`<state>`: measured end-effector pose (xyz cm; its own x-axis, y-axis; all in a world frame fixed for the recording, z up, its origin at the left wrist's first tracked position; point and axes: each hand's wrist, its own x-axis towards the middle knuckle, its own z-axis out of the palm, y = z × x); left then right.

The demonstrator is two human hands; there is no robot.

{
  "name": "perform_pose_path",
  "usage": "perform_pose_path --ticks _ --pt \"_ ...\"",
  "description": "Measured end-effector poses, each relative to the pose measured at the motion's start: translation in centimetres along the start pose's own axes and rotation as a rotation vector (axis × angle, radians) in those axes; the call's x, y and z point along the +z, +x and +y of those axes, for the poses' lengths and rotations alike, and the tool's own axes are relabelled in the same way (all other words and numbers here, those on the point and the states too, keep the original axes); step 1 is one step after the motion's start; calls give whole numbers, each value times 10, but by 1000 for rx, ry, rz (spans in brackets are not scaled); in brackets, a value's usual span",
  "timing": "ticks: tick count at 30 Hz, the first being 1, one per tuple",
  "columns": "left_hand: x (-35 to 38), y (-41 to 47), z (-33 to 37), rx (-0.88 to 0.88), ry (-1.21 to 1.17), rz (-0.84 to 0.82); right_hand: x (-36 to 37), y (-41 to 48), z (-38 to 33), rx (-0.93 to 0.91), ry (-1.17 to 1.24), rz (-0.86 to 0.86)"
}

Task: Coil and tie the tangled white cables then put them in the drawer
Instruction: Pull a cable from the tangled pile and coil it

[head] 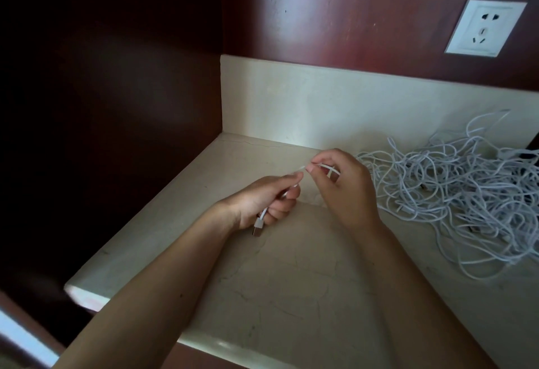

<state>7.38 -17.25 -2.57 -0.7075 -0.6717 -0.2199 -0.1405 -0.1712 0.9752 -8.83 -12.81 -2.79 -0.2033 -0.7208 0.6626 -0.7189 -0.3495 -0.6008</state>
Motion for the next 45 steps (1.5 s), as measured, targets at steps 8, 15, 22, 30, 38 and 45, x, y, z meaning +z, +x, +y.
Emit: perform_pose_path --ticks 8,15,22,30,38,45 --pt "-3 6 -5 349 142 298 4 -6 -8 93 -120 53" --pt "-10 10 0 377 -322 363 13 -12 -8 54 -178 -59" --pt "-17 6 4 343 -737 306 24 -17 -7 3 -126 -264" --pt "-29 9 2 329 -809 453 26 -18 -2 -111 -204 -417" --pt "-38 8 2 402 -627 756 21 -14 -4 -75 -80 -477" --pt "-27 8 -2 292 -116 743 17 -12 -26 -181 31 -425"
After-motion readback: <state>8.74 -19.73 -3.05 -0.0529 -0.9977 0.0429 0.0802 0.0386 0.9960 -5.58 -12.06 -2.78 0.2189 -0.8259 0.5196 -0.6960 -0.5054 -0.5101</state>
